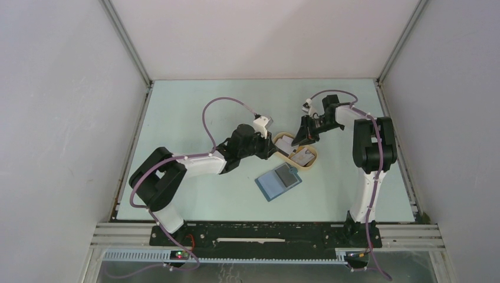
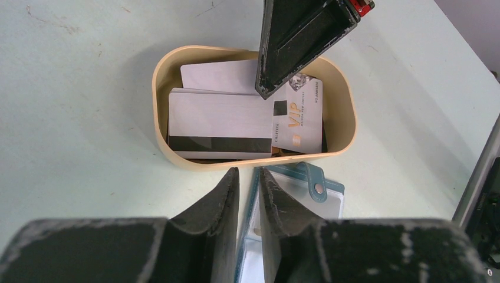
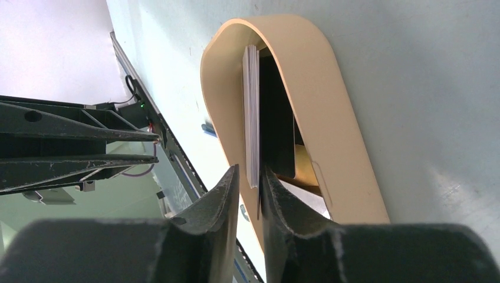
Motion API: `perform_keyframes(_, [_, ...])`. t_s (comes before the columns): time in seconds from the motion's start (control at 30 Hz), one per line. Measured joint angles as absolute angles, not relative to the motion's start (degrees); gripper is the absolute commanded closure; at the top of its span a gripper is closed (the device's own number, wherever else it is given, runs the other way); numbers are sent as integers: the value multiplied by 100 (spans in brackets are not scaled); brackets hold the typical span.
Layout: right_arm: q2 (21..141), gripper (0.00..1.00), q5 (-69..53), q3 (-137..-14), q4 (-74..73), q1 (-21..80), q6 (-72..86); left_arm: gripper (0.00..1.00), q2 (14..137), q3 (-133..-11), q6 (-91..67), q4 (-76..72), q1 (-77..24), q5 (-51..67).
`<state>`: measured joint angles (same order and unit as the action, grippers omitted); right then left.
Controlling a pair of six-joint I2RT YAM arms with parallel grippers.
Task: Put the credit cards into the card holder
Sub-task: Pick up the credit card from the storage box.
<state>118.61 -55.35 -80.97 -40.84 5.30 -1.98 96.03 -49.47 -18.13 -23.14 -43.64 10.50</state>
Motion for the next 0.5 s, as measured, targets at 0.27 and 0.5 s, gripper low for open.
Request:
perform_keyframes(0.27, [11802,85,-5411,-8090,-4023,493,-117,77,9603,-4947,-1811,-2294,-4364,1052])
perform_keyframes(0.5, [11638,99,-5367,-8079,-3957,436,-89,77,9603,-4947,-1806,-2296,-4364,1050])
